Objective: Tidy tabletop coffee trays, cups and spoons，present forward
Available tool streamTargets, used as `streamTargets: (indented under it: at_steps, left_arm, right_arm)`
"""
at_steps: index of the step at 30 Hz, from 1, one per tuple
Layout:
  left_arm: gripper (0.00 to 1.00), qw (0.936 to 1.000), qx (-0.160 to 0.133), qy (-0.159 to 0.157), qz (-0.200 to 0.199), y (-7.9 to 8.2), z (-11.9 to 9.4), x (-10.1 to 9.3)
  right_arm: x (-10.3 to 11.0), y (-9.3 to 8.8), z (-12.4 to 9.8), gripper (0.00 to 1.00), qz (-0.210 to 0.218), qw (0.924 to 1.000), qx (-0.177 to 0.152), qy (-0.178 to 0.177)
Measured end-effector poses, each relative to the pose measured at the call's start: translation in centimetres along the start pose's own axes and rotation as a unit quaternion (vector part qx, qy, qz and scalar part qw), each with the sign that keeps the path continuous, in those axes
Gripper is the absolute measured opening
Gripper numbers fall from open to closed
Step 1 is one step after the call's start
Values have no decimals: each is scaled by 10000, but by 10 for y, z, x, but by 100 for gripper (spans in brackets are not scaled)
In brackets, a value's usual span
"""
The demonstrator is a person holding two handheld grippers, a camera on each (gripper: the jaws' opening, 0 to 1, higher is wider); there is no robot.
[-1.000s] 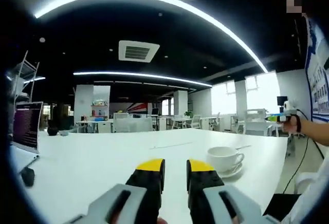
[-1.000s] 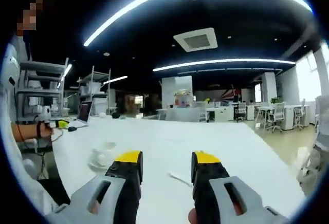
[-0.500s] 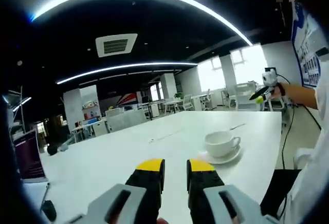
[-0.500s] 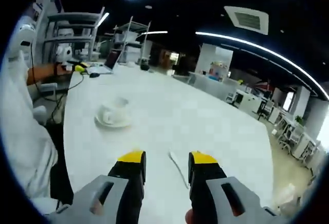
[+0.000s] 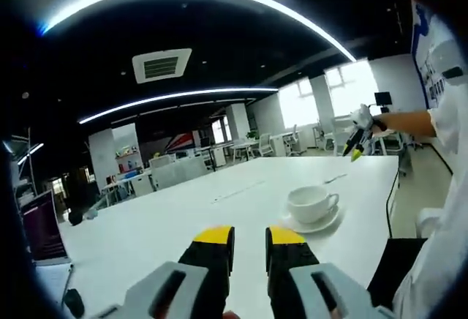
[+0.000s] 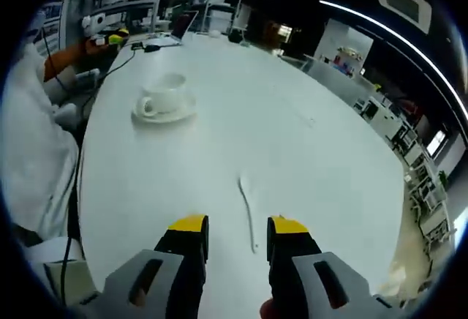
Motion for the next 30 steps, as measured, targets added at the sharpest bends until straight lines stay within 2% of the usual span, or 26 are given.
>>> streamTargets:
  at_steps: [12,17,20,30]
  left_arm:
    - [19,9999,155,-15,10,-7,-2,-9]
    - [19,9998,187,23,-11,-9,-4,-8]
    - [19,9998,170,37,-47,-9,-7,-9]
    - [19,9997,226,80,-61,-15,-13,-15]
  right_arm:
    - [-15,-14,29,33,14,9989,405,233]
    - [-13,-21,42,31,4,9971,645,413]
    - [-10,-26,49,23,18,9954,792,534]
    - [-6,-30,67,23,29,9933,967,633]
Point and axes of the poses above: the point that each gripper's makers call its tool centre point, and the gripper's own axes: z roughly forward along the fingers, x roughly to its left, y roughly out of its top, the point moved 1 cm from there along -z, roughly backward along the fingers, and after that the axes turned 2 degrees about -z, right-handed, at the moved point
